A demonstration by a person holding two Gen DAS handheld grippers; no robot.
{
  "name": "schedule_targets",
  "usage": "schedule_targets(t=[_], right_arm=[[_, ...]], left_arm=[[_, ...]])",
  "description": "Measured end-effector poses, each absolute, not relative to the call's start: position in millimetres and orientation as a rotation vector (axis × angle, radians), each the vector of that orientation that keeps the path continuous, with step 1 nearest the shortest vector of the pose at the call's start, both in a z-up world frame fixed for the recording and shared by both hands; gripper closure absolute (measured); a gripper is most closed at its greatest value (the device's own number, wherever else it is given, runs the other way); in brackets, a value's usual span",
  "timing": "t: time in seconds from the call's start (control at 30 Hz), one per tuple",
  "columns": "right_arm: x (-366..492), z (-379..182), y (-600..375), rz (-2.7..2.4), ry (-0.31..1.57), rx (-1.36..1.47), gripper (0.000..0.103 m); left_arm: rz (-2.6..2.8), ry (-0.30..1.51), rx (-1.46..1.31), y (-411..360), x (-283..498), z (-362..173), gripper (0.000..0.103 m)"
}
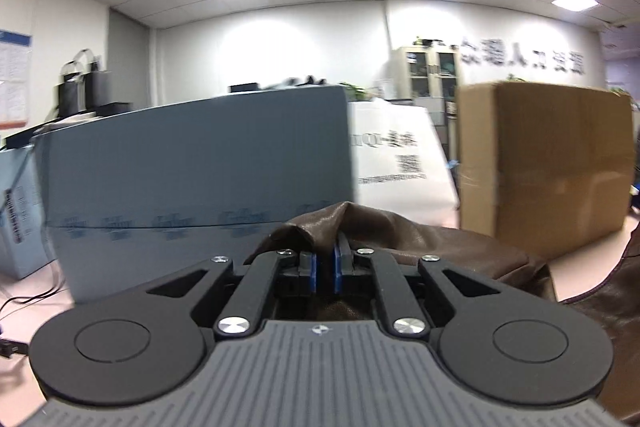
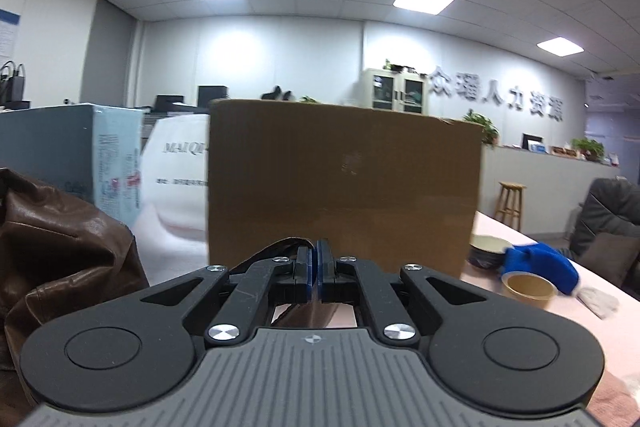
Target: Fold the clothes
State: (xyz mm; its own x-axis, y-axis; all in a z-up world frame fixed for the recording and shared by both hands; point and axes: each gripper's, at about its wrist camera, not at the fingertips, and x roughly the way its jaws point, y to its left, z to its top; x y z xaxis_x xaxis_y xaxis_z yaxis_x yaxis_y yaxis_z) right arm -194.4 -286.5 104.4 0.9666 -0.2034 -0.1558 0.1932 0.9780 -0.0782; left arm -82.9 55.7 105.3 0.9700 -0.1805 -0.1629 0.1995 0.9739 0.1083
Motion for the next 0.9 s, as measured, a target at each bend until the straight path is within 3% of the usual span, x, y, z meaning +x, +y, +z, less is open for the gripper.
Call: schedule_targets(t=[0.27, 0.33, 0.4, 0.47, 0.53, 0.6, 0.67, 0.9], right_arm=[[-198, 54, -260, -0.076, 0.399, -0.122, 0.098], [-190, 50, -255, -0.073, 0.480, -0.126, 0.091], [-184, 54, -255, -0.074, 0.524, -0.118, 0.062], [-183, 72, -257, -0.086, 0.480, -0.110, 0.046], [-188, 88, -260, -0.105, 0.411, -0.139, 0.039], [-193, 107, -257, -0.121, 0.321, -0.181, 0.026], [-182, 113, -249, -0.102, 0.298, -0.210, 0.019], [-70, 78, -207, 0.066, 0.526, -0.165, 0.017]], left_arm=[[-0.204, 0.232, 0.118, 59, -68, 94, 0.093], [-0.217, 0.283, 0.072, 72, -60, 88, 0.091], [-0.241, 0.328, 0.024, 88, -52, 79, 0.087], [-0.256, 0.342, 0.022, 95, -48, 71, 0.064], [-0.262, 0.350, 0.050, 98, -45, 63, 0.018], [-0.285, 0.343, 0.063, 96, -47, 59, 0.016], [-0.318, 0.344, 0.080, 93, -50, 55, 0.016], [-0.369, 0.318, 0.200, 84, -85, 51, 0.013]])
